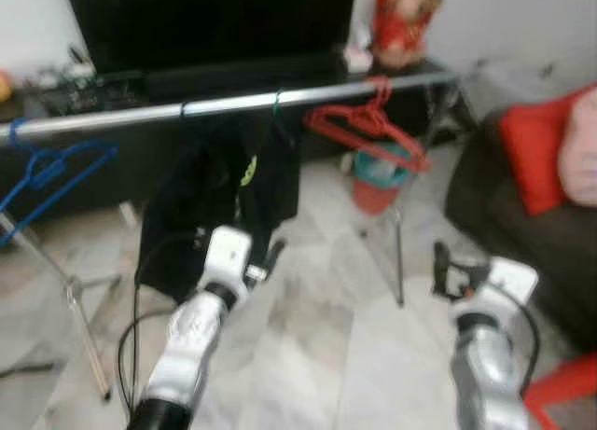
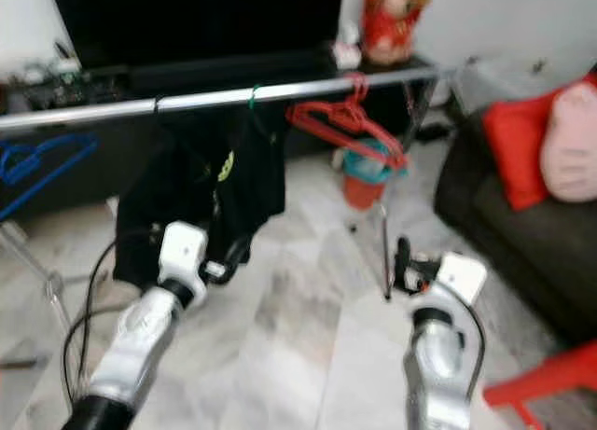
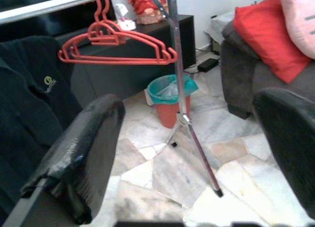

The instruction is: Hang hanger

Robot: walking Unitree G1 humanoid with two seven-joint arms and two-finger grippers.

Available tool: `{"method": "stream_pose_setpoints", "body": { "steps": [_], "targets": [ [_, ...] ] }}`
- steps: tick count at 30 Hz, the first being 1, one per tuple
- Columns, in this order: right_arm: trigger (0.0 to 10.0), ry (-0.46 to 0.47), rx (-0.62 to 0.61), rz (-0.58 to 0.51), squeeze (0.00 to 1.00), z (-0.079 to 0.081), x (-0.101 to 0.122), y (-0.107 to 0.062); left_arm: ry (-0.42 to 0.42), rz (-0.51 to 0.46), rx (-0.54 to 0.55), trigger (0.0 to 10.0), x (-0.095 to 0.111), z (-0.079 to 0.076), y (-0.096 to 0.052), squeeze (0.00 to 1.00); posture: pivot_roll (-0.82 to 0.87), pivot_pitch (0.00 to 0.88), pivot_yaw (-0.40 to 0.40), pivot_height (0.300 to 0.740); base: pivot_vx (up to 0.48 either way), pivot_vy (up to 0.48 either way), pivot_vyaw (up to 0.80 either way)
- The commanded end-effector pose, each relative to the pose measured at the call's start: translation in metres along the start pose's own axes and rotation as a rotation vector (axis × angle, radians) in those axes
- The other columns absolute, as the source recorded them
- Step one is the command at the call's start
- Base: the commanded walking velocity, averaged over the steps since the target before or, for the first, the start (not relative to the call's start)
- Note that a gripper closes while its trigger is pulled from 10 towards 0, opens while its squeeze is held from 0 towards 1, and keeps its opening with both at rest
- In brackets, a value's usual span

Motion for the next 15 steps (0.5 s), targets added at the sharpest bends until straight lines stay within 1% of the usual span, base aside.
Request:
{"method": "stream_pose_setpoints", "body": {
  "steps": [1,2,4,5,6,7,8,11,12,15],
  "targets": [
    [10.0,-0.022,-0.034,-0.014,0.00,-0.015,0.007,0.001,0.002,-0.029,-0.013,10.0,0.010,-0.006,0.004,0.00,0.03,0.000,0.008,0.740,0.000,0.000,-0.76],
    [10.0,-0.027,-0.044,-0.015,0.00,-0.020,0.008,0.000,0.004,-0.029,-0.014,10.0,0.010,-0.006,0.004,0.00,0.03,0.000,0.008,0.740,0.000,0.000,-0.76],
    [10.0,-0.032,-0.049,-0.015,0.00,-0.022,0.008,0.000,0.004,-0.029,-0.014,10.0,0.010,-0.006,0.004,0.00,0.03,0.000,0.007,0.740,0.000,0.000,-0.76],
    [10.0,-0.045,-0.057,-0.013,0.00,-0.027,0.008,0.000,0.003,-0.029,-0.013,10.0,0.010,-0.006,0.004,0.00,0.03,0.000,0.006,0.740,0.000,0.000,-0.76],
    [10.0,-0.063,-0.075,-0.006,0.00,-0.036,0.008,-0.001,0.001,-0.029,-0.010,10.0,0.010,-0.006,0.004,0.00,0.03,0.000,0.004,0.740,0.000,0.000,-0.76],
    [10.0,-0.063,-0.075,-0.006,0.00,-0.036,0.008,-0.001,0.001,-0.029,-0.010,10.0,0.010,-0.006,0.004,0.00,0.03,0.000,0.004,0.740,0.000,0.000,-0.76],
    [10.0,-0.070,-0.087,0.001,0.00,-0.042,0.007,-0.002,-0.002,-0.029,-0.009,10.0,0.010,-0.006,0.004,0.00,0.03,0.000,0.003,0.740,0.000,0.000,-0.75],
    [10.0,-0.117,-0.099,0.028,0.00,-0.052,-0.001,-0.006,-0.008,-0.026,-0.006,10.0,0.009,-0.006,0.004,0.00,0.03,0.000,0.001,0.740,0.000,0.000,0.00],
    [10.0,-0.136,-0.110,0.059,0.00,-0.058,-0.008,-0.009,-0.010,-0.027,-0.002,10.0,0.009,-0.005,0.003,0.00,0.03,0.000,-0.001,0.740,0.000,0.000,0.00],
    [10.0,-0.142,-0.127,0.131,0.00,-0.068,-0.024,-0.015,-0.026,-0.024,0.014,10.0,0.009,-0.004,0.003,0.00,0.03,0.000,-0.001,0.740,0.000,0.000,0.00]
  ]
}}
Point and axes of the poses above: a point about 5 cm out from each wrist's last joint towards the gripper, its own y axis pointing out of the wrist towards the gripper, its own x axis along the axis of the wrist's last joint, z = x × y, the point moved 5 cm from there along y, pointing out of the wrist towards the gripper, and after that the axes turned 15 degrees about y, right-handed, at the moved point
